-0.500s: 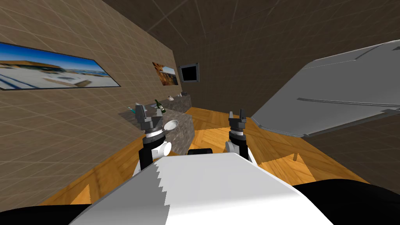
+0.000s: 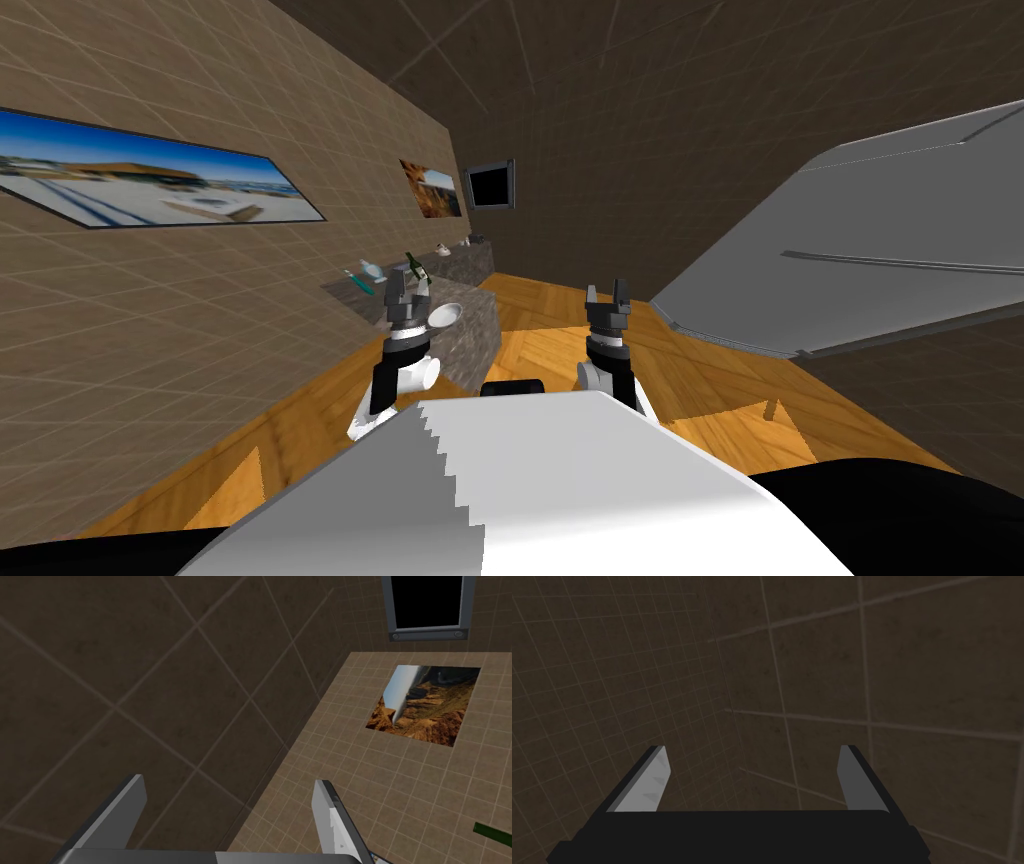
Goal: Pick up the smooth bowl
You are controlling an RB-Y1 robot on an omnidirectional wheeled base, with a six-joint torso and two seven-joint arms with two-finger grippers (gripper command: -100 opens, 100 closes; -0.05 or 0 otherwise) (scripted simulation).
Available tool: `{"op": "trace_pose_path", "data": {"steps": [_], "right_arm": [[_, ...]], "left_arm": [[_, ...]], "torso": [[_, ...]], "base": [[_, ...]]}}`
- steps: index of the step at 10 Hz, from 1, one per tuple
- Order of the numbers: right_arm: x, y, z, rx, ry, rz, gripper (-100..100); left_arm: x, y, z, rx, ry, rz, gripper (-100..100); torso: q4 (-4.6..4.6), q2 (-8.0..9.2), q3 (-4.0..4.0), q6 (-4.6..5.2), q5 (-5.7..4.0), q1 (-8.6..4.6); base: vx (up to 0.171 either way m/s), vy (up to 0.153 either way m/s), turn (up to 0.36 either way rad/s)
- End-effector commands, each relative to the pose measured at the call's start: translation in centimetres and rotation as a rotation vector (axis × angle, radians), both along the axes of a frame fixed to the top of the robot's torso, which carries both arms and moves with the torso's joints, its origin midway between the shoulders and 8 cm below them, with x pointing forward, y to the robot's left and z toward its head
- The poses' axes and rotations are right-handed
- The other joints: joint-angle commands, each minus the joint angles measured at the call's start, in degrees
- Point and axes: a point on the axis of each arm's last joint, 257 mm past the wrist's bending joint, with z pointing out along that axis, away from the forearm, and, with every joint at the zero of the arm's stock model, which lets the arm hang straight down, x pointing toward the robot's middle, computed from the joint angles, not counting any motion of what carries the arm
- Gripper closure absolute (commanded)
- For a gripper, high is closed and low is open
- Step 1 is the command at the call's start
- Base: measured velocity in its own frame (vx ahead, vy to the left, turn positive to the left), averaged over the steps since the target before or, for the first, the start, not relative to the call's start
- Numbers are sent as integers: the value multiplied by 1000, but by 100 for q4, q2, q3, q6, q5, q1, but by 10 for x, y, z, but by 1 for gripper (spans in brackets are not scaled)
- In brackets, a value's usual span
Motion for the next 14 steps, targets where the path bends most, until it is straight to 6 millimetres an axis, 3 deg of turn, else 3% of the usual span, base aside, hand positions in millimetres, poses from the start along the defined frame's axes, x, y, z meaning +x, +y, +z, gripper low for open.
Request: {"op": "trace_pose_path", "data": {"steps": [1, 11, 14], "right_arm": [[0, 0, 0, 0, 0, 0, 0], [0, 0, 0, 0, 0, 0, 0], [0, 0, 0, 0, 0, 0, 0]], "left_arm": [[21, -3, -11, 24, 53, -10, -100], [126, -4, -73, 101, 311, -15, -100], [148, -4, -85, 112, 371, -13, -100]], "torso": [[0, 0, 0, 0, 0, 0], [1, 0, 1, 1, -1, -3], [0, 0, 0, 0, -1, -5]], "base": [[-81, 23, 110], [-77, 37, 85], [-57, 32, 67]]}}
